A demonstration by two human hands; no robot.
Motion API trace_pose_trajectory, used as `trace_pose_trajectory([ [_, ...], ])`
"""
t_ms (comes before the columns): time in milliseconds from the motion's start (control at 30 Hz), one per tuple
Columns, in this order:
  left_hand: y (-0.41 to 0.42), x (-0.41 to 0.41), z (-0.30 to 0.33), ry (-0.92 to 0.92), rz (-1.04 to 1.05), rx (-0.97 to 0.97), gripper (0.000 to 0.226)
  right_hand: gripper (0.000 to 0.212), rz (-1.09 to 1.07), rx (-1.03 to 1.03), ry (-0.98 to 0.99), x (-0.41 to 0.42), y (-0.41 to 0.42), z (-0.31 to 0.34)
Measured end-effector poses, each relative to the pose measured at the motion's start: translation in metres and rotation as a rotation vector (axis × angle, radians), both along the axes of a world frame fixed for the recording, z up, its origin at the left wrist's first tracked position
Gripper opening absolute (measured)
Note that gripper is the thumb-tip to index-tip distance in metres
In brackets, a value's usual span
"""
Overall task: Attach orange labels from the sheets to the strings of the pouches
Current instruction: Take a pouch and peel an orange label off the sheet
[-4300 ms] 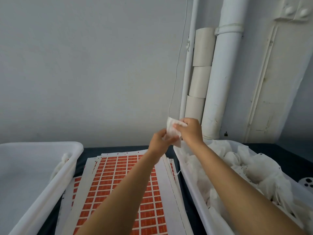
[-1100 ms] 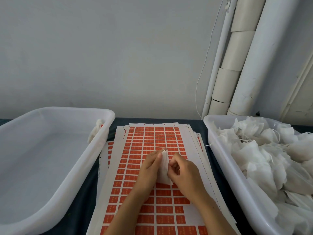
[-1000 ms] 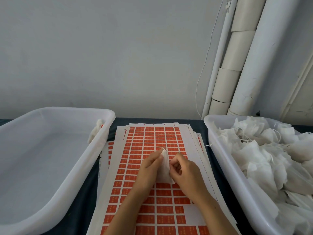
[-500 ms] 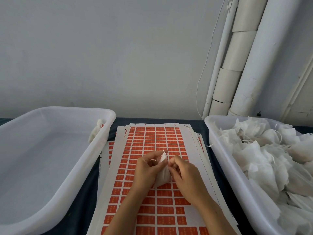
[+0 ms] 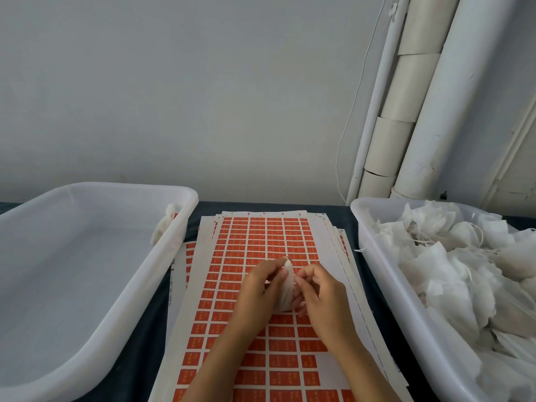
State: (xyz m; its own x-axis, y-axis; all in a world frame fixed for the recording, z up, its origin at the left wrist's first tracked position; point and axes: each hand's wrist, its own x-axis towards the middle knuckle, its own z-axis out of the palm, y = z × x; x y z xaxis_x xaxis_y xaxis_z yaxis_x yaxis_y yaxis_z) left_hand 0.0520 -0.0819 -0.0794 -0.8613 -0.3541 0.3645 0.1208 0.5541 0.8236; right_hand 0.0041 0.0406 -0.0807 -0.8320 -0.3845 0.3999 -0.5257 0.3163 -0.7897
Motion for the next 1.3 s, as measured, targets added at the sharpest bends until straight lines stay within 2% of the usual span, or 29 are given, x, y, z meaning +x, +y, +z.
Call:
trace_pose_trajectory([
  [133,-0.0030,0.0014,0.0009,0.065,0.123,0.134,0.008,0.008,0.063,-0.011,0.006,0.0021,0.0011,0.0017],
  [233,-0.0017,0.0021,0.0019,0.084,0.190,0.177,0.019,0.005,0.081,0.008,0.018,0.0039,-0.0006,0.0002],
  [467,0.0032,0.0036,0.0047,0.111,-0.009,0.246,0.027,0.005,0.032,-0.093,-0.050,0.0036,-0.0014,0.0035],
  [567,0.0037,0.0041,0.0044,0.109,-0.036,0.283,0.029,0.009,0.008,-0.122,-0.082,0.0030,-0.0018,0.0025],
  [767,0.0020,0.0044,0.0040,0.085,-0.082,0.381,0.026,0.009,0.014,-0.082,-0.027,0.0013,-0.0015,0.0030],
  [933,0.0006,0.0070,0.0066,-0.022,-0.158,0.526,0.022,0.005,0.037,-0.104,-0.090,0.0022,-0.0010,0.0034],
  [1033,0.0009,0.0075,0.0066,-0.058,-0.202,0.531,0.024,0.004,0.009,-0.135,-0.102,0.0014,-0.0011,0.0032],
  [1200,0.0037,0.0071,0.0053,-0.072,-0.245,0.438,0.043,0.005,-0.022,-0.169,-0.149,-0.0015,0.0002,0.0026],
  [1300,0.0050,0.0066,0.0063,-0.036,-0.222,0.455,0.040,0.006,-0.024,-0.188,-0.161,-0.0037,0.0016,0.0029],
])
